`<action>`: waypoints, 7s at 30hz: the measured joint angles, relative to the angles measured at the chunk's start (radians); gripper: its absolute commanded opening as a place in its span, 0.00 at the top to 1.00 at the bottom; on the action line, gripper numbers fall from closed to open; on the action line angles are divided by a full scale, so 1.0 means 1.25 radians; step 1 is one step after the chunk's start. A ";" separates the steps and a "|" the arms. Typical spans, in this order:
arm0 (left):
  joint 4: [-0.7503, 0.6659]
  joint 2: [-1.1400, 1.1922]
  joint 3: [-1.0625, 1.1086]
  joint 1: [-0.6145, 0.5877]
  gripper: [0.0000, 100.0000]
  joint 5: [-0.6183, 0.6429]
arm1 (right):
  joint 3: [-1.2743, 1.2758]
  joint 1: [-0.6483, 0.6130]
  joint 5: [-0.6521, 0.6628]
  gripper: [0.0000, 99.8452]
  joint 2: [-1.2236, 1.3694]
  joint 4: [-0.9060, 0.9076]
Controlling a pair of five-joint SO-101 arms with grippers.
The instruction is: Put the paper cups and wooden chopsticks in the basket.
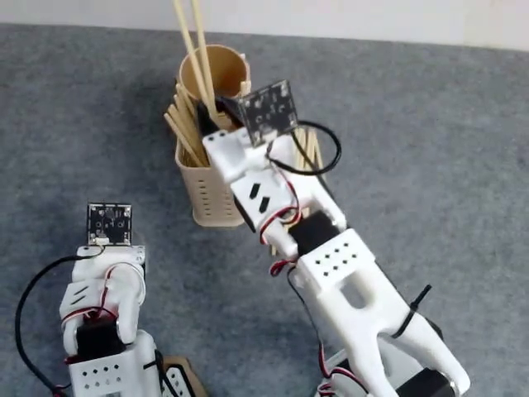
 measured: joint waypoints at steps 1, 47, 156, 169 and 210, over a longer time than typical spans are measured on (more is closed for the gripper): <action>0.000 0.000 0.000 0.000 0.87 0.000 | 0.017 0.000 0.000 0.99 0.000 -0.006; -0.009 0.000 0.002 0.000 0.87 0.000 | 0.007 0.273 0.189 0.81 0.203 0.636; -0.009 0.000 0.002 0.000 0.87 0.000 | 0.137 0.416 0.077 1.00 0.010 0.518; -0.009 0.000 0.002 0.000 0.87 0.000 | 0.187 0.244 0.072 0.99 -0.473 0.284; -0.028 0.000 0.022 0.000 0.87 0.000 | 0.188 0.002 0.072 0.94 -0.118 -0.125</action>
